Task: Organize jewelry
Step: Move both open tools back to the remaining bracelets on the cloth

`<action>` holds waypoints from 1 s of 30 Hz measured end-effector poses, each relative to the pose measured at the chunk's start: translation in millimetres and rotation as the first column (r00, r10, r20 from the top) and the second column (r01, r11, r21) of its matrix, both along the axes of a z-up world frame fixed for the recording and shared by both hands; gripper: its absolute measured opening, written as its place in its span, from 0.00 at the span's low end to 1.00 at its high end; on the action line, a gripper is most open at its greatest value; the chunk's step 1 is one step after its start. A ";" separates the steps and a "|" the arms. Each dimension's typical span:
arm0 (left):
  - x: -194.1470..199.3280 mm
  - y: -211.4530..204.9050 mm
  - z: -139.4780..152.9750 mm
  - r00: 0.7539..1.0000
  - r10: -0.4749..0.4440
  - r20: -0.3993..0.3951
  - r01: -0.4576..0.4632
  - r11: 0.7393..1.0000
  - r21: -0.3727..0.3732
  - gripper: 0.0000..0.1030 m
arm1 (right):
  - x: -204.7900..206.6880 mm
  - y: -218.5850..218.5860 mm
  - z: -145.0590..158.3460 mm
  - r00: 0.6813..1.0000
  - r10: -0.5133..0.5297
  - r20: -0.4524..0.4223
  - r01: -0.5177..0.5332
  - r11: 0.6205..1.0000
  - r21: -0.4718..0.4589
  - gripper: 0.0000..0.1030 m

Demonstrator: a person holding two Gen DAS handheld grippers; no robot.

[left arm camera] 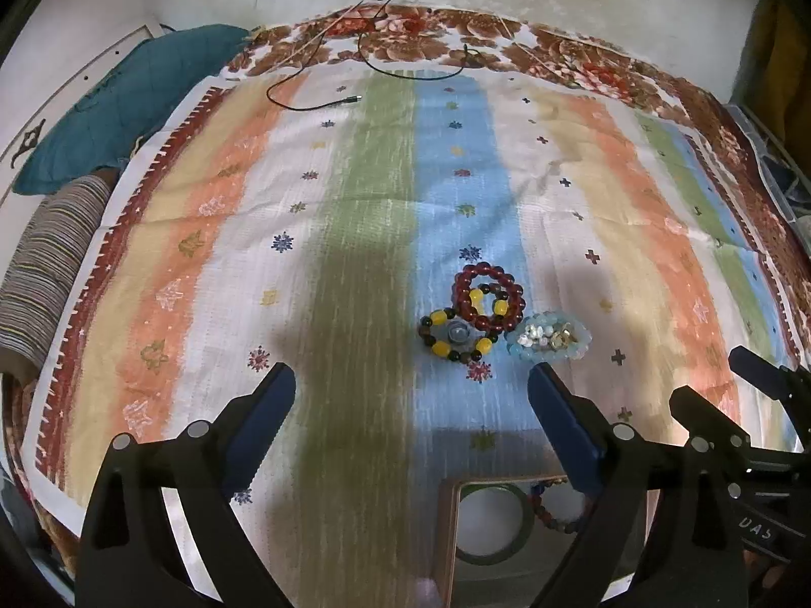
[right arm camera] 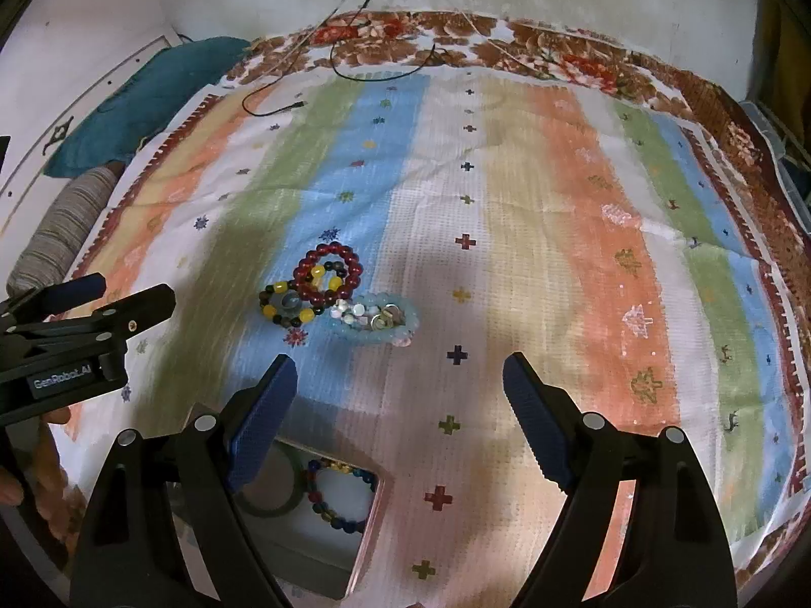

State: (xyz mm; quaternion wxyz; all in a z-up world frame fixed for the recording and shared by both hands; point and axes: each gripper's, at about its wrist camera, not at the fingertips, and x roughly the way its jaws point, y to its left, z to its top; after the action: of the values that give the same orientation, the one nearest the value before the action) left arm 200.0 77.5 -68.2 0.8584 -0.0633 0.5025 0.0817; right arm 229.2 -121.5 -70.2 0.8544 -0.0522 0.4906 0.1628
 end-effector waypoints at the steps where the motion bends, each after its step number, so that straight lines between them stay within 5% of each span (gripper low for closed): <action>1: 2.1 0.3 -1.5 1.000 0.002 -0.003 -0.002 1.000 0.000 0.89 | 1.5 0.8 -1.1 1.000 -0.001 -0.003 0.001 1.000 -0.003 0.81; 30: 52.8 14.2 -55.8 0.994 0.025 -0.108 -0.029 0.999 -0.036 0.89 | 47.4 9.3 -36.8 0.996 -0.034 -0.077 0.032 0.999 -0.021 0.81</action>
State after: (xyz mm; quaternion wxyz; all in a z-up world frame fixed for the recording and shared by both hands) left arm 252.7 91.7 -124.0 0.8276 -0.0818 0.5485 0.0873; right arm 276.7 -112.2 -107.0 0.8367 -0.0461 0.5259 0.1459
